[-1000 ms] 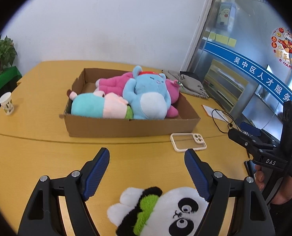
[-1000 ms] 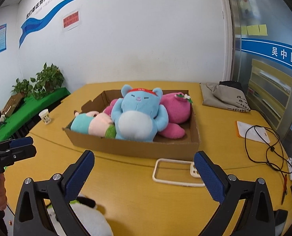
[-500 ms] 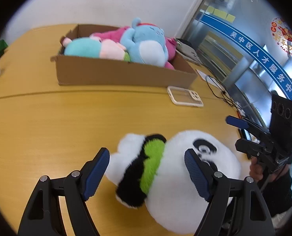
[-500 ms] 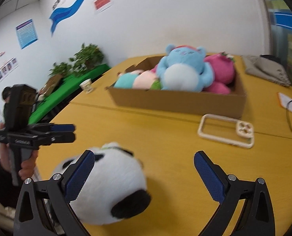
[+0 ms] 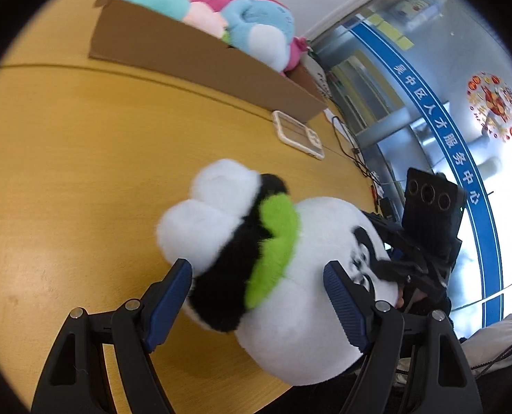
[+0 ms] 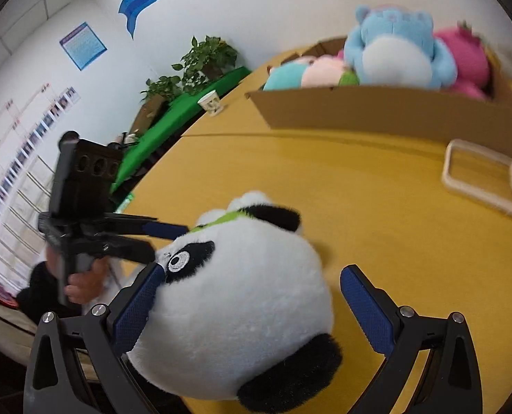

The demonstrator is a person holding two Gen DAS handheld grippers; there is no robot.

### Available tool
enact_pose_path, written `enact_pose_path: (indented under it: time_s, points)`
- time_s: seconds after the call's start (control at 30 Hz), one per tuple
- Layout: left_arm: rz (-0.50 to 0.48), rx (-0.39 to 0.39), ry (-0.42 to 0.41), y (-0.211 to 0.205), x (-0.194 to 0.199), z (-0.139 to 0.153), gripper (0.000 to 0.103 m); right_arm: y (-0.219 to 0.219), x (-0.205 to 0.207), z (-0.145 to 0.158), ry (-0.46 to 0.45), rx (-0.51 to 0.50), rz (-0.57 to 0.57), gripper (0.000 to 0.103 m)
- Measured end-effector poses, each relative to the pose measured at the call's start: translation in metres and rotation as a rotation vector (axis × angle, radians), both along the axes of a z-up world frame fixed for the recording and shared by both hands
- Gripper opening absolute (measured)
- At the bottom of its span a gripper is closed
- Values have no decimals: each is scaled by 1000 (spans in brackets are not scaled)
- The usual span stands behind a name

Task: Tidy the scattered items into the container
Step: 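Lift the panda plush with both grippers and carry it toward the box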

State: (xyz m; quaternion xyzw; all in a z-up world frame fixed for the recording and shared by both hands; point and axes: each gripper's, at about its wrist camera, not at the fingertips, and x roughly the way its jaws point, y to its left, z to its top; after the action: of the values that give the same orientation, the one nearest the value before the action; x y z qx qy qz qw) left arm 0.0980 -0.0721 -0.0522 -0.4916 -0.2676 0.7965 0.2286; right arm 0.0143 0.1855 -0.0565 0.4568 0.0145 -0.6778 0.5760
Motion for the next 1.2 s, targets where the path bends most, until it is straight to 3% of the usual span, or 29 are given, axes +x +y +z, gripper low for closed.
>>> enact_pose_path:
  time_s: [0.2, 0.6, 0.73, 0.9, 1.2]
  points:
    - [8, 43, -52, -9, 0, -21, 78, 1, 21, -10, -21, 3, 118, 103]
    - [-55, 199, -42, 14, -7, -28, 78, 20, 17, -17, -44, 17, 102, 103]
    - [-77, 212, -29, 27, -10, -25, 76, 21, 19, -18, -52, 19, 106, 103]
    - [-67, 215, -18, 30, -11, -17, 60, 26, 23, -13, -40, 7, 115, 96]
    - [-44, 141, 53, 37, -11, 15, 54, 30, 34, 2, 23, -33, 87, 84]
